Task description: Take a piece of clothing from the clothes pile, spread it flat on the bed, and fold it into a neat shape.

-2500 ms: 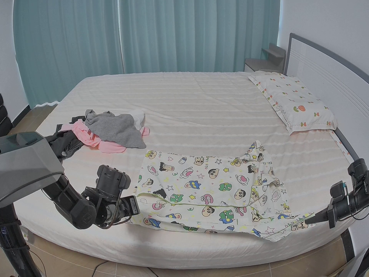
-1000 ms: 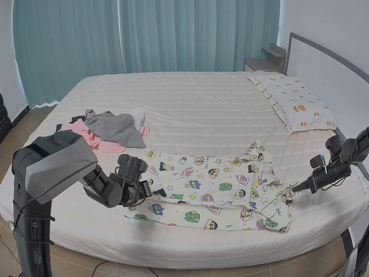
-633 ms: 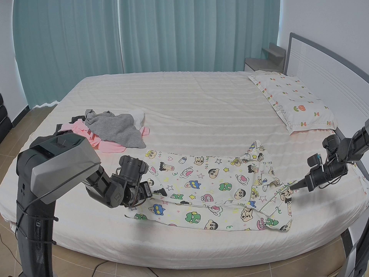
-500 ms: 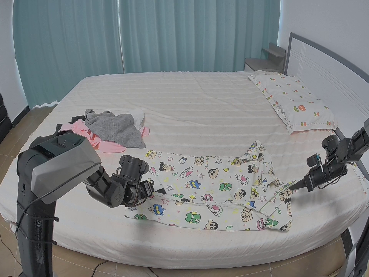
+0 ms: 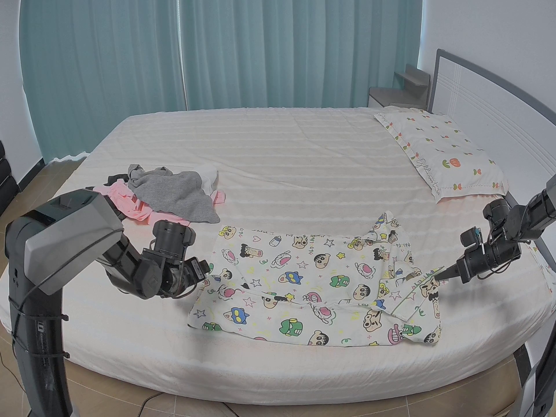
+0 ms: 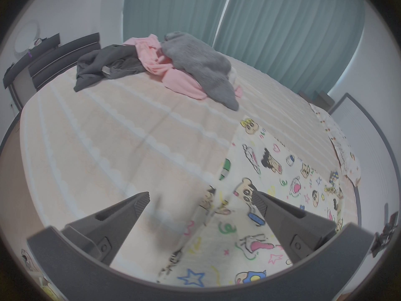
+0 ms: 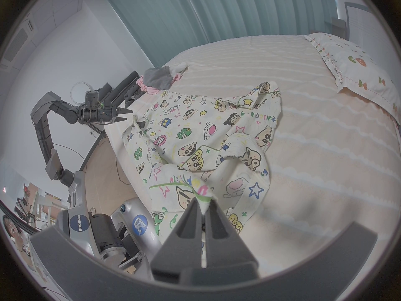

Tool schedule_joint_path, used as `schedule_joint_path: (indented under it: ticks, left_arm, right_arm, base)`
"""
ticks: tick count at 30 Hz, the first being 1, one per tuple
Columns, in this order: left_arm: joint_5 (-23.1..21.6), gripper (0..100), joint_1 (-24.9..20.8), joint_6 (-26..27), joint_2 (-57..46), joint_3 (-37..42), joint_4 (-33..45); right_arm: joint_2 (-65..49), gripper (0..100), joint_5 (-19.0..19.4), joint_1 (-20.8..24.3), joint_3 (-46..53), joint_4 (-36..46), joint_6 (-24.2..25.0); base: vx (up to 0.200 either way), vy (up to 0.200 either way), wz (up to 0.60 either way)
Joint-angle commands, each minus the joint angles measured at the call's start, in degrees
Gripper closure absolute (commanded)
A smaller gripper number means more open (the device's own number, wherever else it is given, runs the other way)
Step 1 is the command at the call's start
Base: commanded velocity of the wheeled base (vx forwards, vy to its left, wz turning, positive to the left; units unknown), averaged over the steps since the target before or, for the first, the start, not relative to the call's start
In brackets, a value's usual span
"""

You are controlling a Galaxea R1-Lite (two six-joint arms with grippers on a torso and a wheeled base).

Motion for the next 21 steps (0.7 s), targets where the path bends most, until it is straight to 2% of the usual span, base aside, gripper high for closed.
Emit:
schedule_joint_path:
  ticks: [1, 4, 9, 11, 12, 14, 15, 17, 19, 21]
  left_arm:
    - [-0.2, 0, 2.2, -0.1, -2.7, 1.8, -0.2]
    - [-0.5, 0, 3.8, -0.6, -3.5, 3.6, -0.6]
    - [-5.9, 0, 5.4, -4.8, -6.1, 6.4, -0.8]
    - [-6.3, 0, 5.4, -5.1, -6.3, 6.6, -0.9]
    - [-9.5, 0, 6.0, -6.5, -7.9, 8.6, -1.0]
    - [-9.7, 0, 6.1, -6.6, -8.1, 8.6, -1.0]
    - [-14.2, 0, 6.8, -9.9, -10.9, 11.2, -3.0]
    - [-17.5, 0, 6.8, -13.9, -13.2, 13.7, -5.5]
    - [-19.1, 0, 6.6, -15.7, -15.0, 16.5, -7.9]
    - [-19.6, 0, 6.4, -16.7, -16.6, 19.3, -10.4]
  right_arm:
    - [1.4, 0, 0.0, 0.1, -0.6, 0.0, 0.1]
    - [2.8, 0, 0.1, 0.1, -1.6, 0.0, 0.4]
    - [3.9, 0, 0.3, -2.7, -2.3, 0.0, 0.5]
    - [3.8, 0, 0.3, -2.9, -2.3, 0.0, 0.5]
    - [2.2, 0, 0.9, -4.8, -1.1, 0.0, 2.4]
    - [2.0, 0, 0.9, -4.9, -1.1, 0.0, 2.6]
    - [-2.6, 0, 4.3, -6.8, 1.9, 0.0, 7.3]
    - [-7.3, 0, 8.8, -7.3, 6.1, 0.0, 11.1]
    - [-10.6, 0, 11.0, -7.3, 10.2, -0.1, 13.4]
    - [-13.2, 0, 11.3, -7.2, 14.5, -0.3, 14.1]
  base:
    - [0.0, 0.0, 0.0]
    - [0.0, 0.0, 0.0]
    - [0.0, 0.0, 0.0]
    - [0.0, 0.0, 0.0]
    - [0.0, 0.0, 0.0]
    - [0.0, 0.0, 0.0]
    - [0.0, 0.0, 0.0]
    - [0.0, 0.0, 0.0]
    - [0.0, 0.0, 0.0]
    - [0.0, 0.0, 0.0]
